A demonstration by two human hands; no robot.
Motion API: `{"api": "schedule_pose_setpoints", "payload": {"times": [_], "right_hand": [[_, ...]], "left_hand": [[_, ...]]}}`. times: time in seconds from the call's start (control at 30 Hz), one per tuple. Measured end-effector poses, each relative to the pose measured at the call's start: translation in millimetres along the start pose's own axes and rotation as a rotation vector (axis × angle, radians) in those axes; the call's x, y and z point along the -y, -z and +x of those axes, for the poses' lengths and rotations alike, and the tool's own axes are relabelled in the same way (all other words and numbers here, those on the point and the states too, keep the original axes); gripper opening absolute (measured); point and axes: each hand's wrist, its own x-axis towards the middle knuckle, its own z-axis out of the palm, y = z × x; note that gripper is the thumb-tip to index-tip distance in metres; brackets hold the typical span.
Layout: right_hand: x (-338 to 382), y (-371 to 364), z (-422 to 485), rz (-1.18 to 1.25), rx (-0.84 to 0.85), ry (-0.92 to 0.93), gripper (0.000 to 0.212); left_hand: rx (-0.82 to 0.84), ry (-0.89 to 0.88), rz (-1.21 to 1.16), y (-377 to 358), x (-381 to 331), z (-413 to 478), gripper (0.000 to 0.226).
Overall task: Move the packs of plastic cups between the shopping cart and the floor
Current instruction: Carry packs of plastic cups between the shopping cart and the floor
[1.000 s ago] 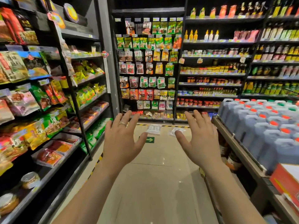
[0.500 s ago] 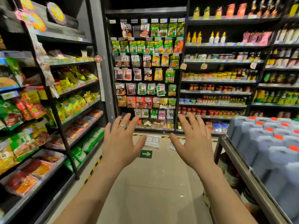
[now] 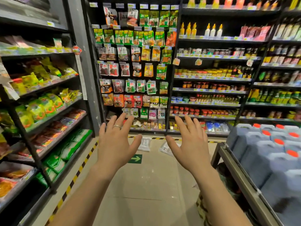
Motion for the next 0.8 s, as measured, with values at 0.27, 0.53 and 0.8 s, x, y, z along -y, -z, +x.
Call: {"api": "schedule_pose_setpoints", "payload": {"times": [0.27,0.53,0.8], "right_hand": [[-18,-78,146,-0.049,-0.057,-0.024,0.074],[-11,-147,294,-0.075,-0.078,-0.012,0.069],[-17,-215,383,-0.040,-0.071,0.004,0.069]], "left_hand": [[-0.013,-0.030,-0.036,-90,36,147,0.074],[-0.019,-0.059,-0.046,-154,83,291,0.073],[-0.006,-0.061,-0.047,-213,130,374,0.070]]}}
